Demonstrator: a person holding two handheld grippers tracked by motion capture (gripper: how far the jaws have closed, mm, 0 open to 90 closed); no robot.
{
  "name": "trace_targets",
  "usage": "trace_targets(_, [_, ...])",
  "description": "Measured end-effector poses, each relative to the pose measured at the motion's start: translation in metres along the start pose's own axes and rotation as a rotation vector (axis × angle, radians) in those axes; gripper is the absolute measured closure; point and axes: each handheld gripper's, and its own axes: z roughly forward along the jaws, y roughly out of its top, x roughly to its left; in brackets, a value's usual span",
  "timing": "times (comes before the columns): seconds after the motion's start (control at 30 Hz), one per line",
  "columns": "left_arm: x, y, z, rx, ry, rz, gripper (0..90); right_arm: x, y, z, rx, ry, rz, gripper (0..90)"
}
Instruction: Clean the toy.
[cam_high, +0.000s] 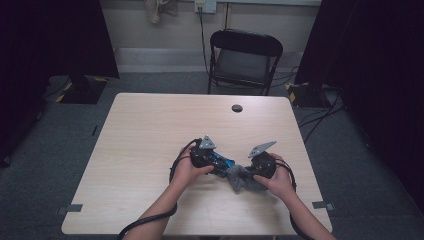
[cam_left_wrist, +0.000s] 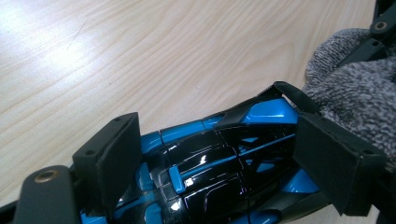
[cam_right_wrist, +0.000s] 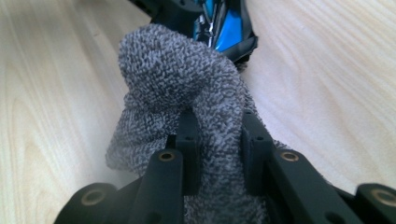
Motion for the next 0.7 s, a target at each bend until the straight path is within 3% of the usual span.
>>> trace_targets(0.37, [0.0,-0.001,0.0,-0.009,0.01,-0.002,15.7,-0.008,0.009,0.002,0.015,-0.049,0.03,73.8])
trace_targets(0.7, [-0.001,-0.002,-0.001,-0.015,0.017,0.0,15.8,-0.019,0.01,0.004,-0.021,-0.102,0.091,73.9])
